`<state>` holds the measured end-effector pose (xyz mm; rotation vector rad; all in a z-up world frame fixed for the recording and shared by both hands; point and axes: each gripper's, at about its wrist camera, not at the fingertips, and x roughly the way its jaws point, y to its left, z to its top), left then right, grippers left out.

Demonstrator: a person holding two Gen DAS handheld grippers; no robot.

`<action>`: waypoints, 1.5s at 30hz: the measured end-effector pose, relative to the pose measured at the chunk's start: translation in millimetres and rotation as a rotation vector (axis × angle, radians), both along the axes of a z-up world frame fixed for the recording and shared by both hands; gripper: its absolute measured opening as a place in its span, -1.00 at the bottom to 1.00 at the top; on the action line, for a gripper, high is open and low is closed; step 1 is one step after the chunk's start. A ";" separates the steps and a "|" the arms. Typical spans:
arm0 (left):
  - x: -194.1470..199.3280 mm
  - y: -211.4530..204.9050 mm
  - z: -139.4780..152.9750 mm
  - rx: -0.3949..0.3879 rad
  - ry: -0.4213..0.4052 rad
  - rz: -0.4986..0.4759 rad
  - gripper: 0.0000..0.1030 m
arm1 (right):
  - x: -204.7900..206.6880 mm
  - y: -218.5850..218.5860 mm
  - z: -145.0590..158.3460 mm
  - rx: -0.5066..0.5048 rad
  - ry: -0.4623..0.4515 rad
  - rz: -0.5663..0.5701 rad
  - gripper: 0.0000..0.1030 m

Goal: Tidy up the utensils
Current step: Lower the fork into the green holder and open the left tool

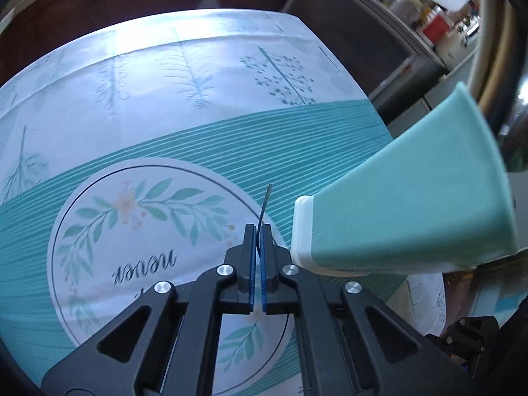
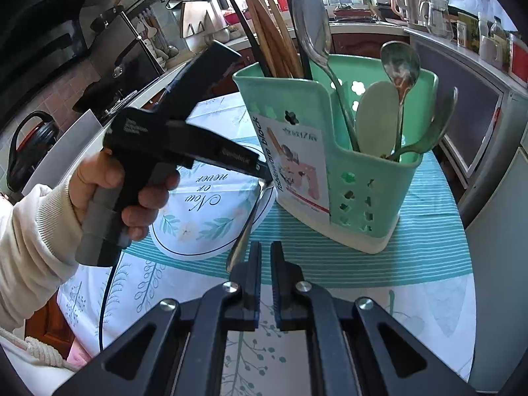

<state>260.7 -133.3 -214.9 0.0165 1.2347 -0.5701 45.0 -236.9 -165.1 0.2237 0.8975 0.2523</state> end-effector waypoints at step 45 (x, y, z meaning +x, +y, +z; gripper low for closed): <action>-143.2 -72.8 253.2 -0.036 -0.766 -0.081 -1.00 | -38.7 -23.0 27.6 0.054 -0.109 -0.038 -0.89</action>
